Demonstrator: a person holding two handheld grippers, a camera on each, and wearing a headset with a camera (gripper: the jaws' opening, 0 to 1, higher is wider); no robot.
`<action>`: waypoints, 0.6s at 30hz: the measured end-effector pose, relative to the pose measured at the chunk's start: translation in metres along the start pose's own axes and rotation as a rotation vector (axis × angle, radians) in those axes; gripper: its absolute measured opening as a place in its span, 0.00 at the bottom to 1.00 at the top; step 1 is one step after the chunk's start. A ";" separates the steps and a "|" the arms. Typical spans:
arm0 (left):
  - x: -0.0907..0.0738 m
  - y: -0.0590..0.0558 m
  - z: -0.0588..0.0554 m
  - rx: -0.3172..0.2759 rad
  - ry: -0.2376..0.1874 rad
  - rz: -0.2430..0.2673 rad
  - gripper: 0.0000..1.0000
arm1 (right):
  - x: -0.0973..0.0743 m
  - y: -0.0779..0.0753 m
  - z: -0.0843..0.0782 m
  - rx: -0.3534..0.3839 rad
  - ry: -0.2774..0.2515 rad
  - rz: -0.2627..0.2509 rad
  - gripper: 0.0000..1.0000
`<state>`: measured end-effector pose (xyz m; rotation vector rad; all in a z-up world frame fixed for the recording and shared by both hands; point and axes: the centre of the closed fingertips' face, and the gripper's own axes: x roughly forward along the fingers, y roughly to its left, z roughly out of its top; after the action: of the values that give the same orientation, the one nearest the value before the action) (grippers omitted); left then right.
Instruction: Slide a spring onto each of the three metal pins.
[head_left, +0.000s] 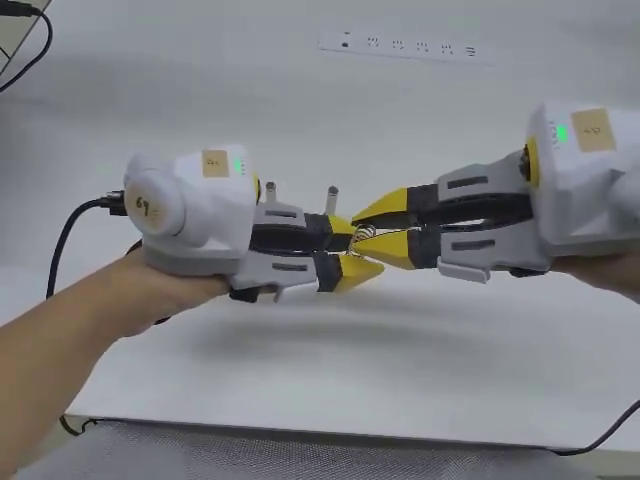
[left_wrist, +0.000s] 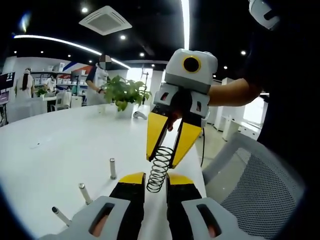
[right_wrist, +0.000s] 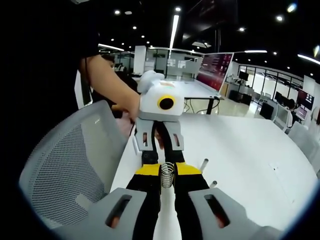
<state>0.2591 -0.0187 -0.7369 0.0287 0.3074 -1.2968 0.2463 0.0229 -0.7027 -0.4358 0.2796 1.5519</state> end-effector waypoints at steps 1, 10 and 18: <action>0.000 0.000 -0.001 0.003 0.004 0.002 0.09 | 0.000 0.000 0.000 0.003 0.000 -0.001 0.06; -0.007 0.005 -0.006 -0.008 0.005 0.035 0.15 | -0.003 -0.002 0.000 0.007 0.003 -0.014 0.06; -0.014 0.009 -0.009 -0.014 0.008 0.058 0.20 | -0.004 -0.004 0.000 0.009 0.001 -0.021 0.06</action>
<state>0.2623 -0.0017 -0.7435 0.0303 0.3201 -1.2372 0.2503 0.0195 -0.7001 -0.4311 0.2824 1.5288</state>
